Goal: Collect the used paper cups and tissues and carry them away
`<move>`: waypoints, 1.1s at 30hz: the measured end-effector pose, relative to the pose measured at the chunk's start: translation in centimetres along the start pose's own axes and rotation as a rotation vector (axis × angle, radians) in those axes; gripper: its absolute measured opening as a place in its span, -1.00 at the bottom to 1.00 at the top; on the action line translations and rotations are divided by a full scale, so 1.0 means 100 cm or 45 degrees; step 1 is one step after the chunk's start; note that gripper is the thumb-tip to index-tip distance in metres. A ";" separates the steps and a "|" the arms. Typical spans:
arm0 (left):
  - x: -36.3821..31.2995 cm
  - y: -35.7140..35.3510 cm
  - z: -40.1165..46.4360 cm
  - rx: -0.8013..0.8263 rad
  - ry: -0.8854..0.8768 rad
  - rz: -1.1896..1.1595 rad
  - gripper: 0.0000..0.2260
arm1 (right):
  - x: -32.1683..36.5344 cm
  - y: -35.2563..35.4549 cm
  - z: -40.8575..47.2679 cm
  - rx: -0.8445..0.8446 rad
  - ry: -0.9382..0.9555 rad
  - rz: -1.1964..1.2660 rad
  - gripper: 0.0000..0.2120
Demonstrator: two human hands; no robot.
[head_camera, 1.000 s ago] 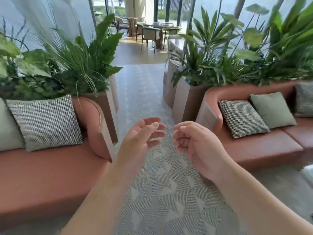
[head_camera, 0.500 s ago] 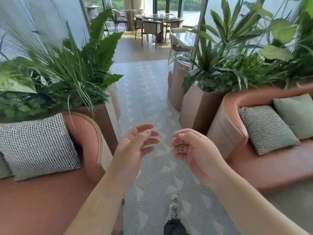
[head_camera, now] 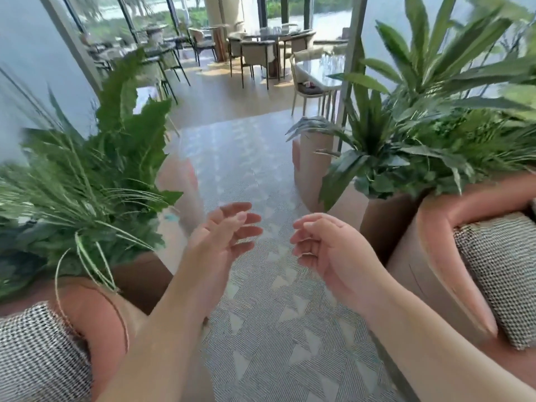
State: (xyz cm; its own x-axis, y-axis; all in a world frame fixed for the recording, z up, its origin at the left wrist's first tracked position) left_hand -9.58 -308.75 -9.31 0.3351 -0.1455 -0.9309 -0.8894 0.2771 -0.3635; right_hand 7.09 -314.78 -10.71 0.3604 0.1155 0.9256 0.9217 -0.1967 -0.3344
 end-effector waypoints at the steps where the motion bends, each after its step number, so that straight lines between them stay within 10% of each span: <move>1: -0.003 -0.001 0.018 0.000 -0.011 -0.015 -0.79 | 0.007 0.005 0.015 -0.015 0.004 0.001 -0.75; 33: -0.079 0.065 0.689 0.152 -0.046 -0.160 -0.75 | 0.166 -0.051 0.661 -0.130 0.201 0.029 -0.77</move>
State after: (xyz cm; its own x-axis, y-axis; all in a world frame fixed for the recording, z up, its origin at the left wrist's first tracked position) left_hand 3.45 -240.41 -6.85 0.4541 -0.1521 -0.8779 -0.7975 0.3699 -0.4766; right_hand 17.87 -247.54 -5.39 0.3467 -0.0424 0.9370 0.8912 -0.2965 -0.3432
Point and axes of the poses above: each hand's wrist, its own z-axis towards the middle knuckle, its own y-axis out of the back of the hand, x = y × z, the point moved 8 cm from there along z, towards the middle knuckle, and after that the axes turned 5 degrees about -z, right-handed, at the moved point
